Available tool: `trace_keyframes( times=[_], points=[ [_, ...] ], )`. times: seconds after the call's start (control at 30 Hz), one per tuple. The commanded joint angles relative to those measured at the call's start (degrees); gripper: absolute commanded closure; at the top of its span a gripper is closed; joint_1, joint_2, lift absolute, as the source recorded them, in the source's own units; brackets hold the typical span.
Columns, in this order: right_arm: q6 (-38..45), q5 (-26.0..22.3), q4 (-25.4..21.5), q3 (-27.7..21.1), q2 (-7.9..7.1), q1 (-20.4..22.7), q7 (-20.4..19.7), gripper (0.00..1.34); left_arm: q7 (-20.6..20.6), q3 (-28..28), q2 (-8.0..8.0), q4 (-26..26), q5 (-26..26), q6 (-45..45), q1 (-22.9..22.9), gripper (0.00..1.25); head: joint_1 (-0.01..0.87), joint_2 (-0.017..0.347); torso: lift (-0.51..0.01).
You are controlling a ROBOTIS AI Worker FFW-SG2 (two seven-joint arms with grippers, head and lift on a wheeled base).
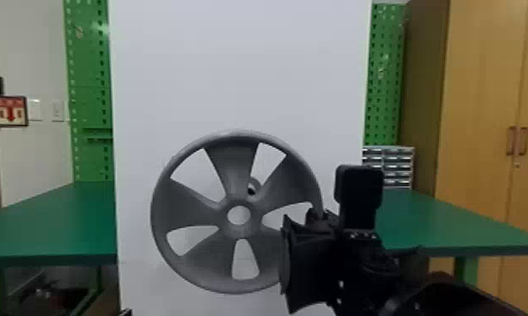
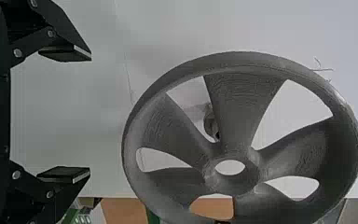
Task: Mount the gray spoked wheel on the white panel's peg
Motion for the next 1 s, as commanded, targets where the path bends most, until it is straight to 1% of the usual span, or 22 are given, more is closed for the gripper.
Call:
trace_keyframes(
  times=[0.0,0.23,0.97],
  points=[
    [-0.5,0.0,0.3,-0.7,-0.18,-0.6,0.0,1.30,0.0,-0.1,0.06,0.0,0.0,0.0,-0.1,0.39,0.123,-0.008,-0.406],
    [-1.1,2.0,0.6,-0.6,-0.27,-1.4,0.1,1.30,0.0,-0.4,0.06,0.2,0.0,0.0,-0.3,0.39,0.121,-0.008,-0.406],
    [-2.0,2.3,1.2,-0.8,-0.27,-1.7,0.1,1.30,0.0,-0.9,0.15,0.5,0.2,-0.1,-0.6,0.39,0.123,-0.008,-0.405]
  ],
)
